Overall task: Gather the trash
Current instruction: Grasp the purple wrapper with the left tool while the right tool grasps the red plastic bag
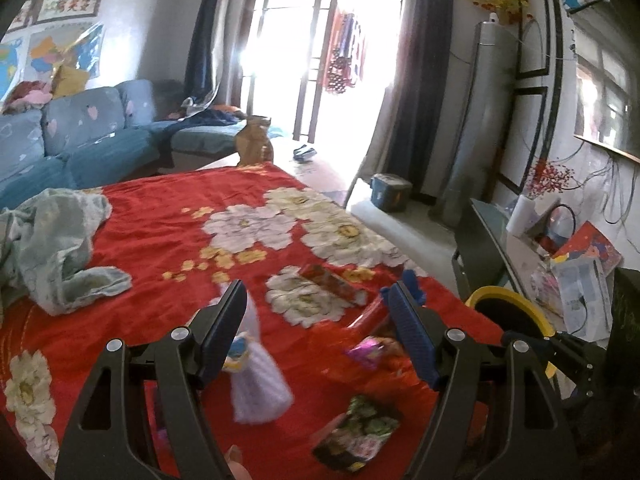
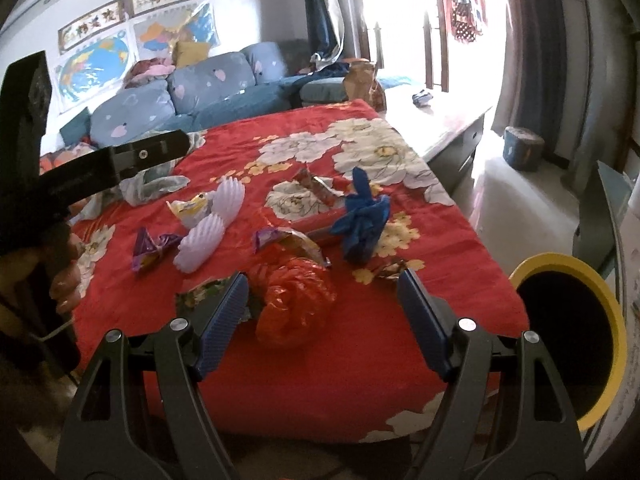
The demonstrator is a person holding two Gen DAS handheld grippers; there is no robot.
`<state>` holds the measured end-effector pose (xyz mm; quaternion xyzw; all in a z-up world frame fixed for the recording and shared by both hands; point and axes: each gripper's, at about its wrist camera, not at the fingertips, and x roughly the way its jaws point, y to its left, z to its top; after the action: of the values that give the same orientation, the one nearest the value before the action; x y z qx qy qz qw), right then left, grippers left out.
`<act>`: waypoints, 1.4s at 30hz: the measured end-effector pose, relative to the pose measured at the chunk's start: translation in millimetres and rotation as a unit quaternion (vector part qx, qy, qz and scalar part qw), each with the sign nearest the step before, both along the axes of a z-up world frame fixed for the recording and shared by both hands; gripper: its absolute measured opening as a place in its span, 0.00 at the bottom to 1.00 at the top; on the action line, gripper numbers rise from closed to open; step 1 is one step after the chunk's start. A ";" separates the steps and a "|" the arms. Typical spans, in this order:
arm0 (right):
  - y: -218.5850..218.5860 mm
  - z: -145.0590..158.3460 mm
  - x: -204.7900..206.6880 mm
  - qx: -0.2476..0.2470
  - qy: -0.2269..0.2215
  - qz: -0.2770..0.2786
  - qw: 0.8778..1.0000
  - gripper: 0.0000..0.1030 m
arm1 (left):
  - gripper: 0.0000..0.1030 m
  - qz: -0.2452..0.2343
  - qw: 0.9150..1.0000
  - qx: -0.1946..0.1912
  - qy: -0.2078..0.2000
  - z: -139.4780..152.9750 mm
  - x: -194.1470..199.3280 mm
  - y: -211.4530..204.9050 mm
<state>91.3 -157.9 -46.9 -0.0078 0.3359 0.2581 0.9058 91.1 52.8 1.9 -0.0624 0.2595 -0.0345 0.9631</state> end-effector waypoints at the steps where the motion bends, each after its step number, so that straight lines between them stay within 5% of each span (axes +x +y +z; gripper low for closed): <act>1: 1.6 -0.7 1.0 0.000 0.001 0.000 1.000 0.67 | 0.69 0.001 1.000 0.002 0.004 -1.7 -1.1 3.5; 18: 31.9 -35.8 25.0 -0.019 0.065 0.020 0.997 0.65 | 0.69 0.071 0.994 -0.008 0.078 -49.7 -14.8 73.5; 21: 34.0 -42.6 27.4 -0.020 0.078 0.026 0.996 0.56 | 0.69 0.077 0.993 -0.014 0.092 -59.0 -16.0 84.0; 25: 33.0 -49.4 30.6 -0.015 0.092 0.028 0.995 0.29 | 0.67 0.087 0.988 -0.037 0.118 -73.8 -17.7 99.4; 28: 29.1 -47.6 30.0 -0.006 0.093 0.027 0.995 0.18 | 0.57 0.086 0.987 -0.049 0.130 -81.9 -15.6 105.8; 34: 18.1 -30.7 27.2 0.016 0.073 0.022 0.997 0.13 | 0.25 0.066 0.983 -0.059 0.159 -96.1 -9.5 101.0; 42: 6.1 -4.8 26.6 0.046 0.050 0.019 0.998 0.12 | 0.17 0.059 0.993 -0.041 0.097 -57.3 -21.7 90.9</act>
<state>117.9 -151.7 -51.7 0.0402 0.3684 0.2900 0.8823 69.4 143.7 -55.4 -0.1198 0.3463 0.0183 0.9303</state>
